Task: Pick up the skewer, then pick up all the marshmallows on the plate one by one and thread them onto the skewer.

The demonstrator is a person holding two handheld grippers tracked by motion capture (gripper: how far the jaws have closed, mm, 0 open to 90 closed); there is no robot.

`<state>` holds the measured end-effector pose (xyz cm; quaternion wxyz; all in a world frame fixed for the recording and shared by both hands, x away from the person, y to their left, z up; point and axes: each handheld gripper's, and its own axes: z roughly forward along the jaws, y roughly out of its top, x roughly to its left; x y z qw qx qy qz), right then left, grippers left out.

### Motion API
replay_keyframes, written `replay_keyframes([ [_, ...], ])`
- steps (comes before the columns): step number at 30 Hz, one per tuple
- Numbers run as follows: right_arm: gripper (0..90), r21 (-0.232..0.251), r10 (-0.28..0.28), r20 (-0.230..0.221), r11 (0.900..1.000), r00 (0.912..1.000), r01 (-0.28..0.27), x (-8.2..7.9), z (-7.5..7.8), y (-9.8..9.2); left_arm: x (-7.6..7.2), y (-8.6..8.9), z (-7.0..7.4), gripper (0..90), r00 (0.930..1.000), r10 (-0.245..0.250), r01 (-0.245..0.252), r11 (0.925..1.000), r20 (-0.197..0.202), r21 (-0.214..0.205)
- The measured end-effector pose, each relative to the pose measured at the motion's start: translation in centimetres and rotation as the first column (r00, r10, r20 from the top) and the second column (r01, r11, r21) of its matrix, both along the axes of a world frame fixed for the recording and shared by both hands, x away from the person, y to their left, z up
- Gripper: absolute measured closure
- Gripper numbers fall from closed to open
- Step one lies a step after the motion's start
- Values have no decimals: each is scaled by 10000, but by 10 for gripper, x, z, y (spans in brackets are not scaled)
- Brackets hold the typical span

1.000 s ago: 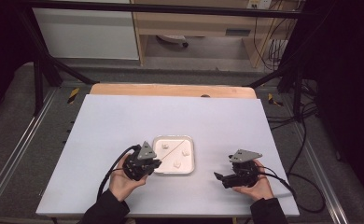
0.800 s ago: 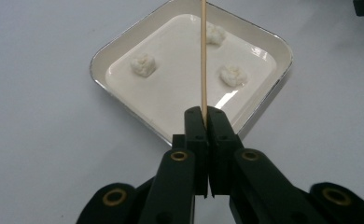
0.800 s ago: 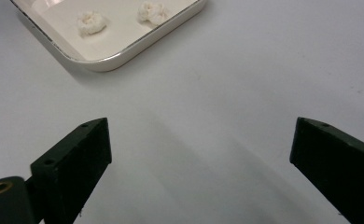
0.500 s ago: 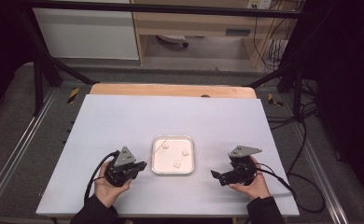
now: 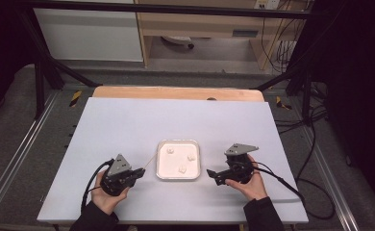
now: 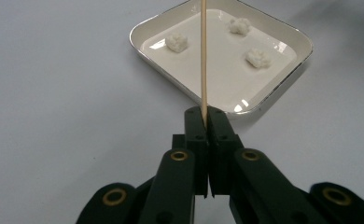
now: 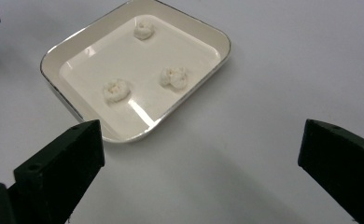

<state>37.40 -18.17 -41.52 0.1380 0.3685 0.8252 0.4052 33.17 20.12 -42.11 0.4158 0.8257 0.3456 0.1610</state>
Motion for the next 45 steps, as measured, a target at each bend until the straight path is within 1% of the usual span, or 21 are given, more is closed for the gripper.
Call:
replay_keyframes([
  [2,13,-15,-11,-53,10000,10000,11,3,1,6,0,1,-2,883,10000,9,-9,10000,2,-6],
  [3,13,-152,-50,-35,9999,10000,50,5,2,9,0,1,-2,883,10000,0,0,10000,-16,-12],
  [5,13,-208,-75,29,9998,10000,76,7,3,13,0,2,-4,883,10000,19,-20,10000,-75,-93],
  [7,13,-192,-72,37,9998,10000,73,11,4,19,0,2,-5,883,10000,27,-28,9998,-70,-200],
  [11,8,-116,-180,57,9998,9998,180,17,5,30,-1,2,-5,883,10000,42,-43,9997,-24,-227],
  [15,10,-144,-276,-61,9995,9996,275,26,5,42,-2,2,-5,883,10000,46,-44,9997,42,-259],
  [17,30,-162,-173,-36,9997,9998,173,31,6,47,-1,1,-5,883,10000,53,-52,9997,35,-253],
  [20,66,-84,-274,-137,9996,9995,273,39,9,55,-1,2,-5,883,10000,81,-80,9995,37,-311],
  [22,79,-105,-113,-83,9999,9999,113,43,10,61,-1,2,-5,882,9999,86,-84,9994,54,-328],
  [24,112,-27,21,-106,10000,9999,-22,46,9,67,-1,2,-5,883,10000,72,-70,9995,67,-322],
  [26,130,-181,17,-249,9998,9997,-21,50,6,73,-1,2,-5,883,10000,55,-53,9995,60,-316],
  [27,152,-210,10,-294,9998,9996,-16,51,5,75,-1,2,-5,883,10000,59,-57,9995,57,-325],
  [30,199,-91,-33,-487,10000,9988,28,56,-2,79,-1,2,-6,883,10000,59,-57,9994,34,-344],
  [31,212,-154,-35,-595,9999,9982,26,57,-4,79,-1,2,-6,883,10000,50,-49,9994,18,-348],
  [32,225,-199,-19,-595,9998,9982,7,58,-6,80,0,2,-6,883,10000,48,-48,9994,11,-353],
  [36,311,-430,106,-799,9990,9967,-141,57,-12,83,-1,2,-6,883,10000,37,-35,9993,44,-373],
  [39,389,-522,134,-828,9985,9965,-178,56,-16,85,-1,1,-6,883,10000,35,-32,9993,60,-378],
  [43,475,-567,124,-899,9982,9959,-175,56,-17,85,-1,1,-6,883,10000,45,-43,9992,58,-396],
  [45,510,-612,64,-866,9981,9962,-117,55,-19,86,-1,1,-6,883,10000,50,-47,9992,74,-402],
])
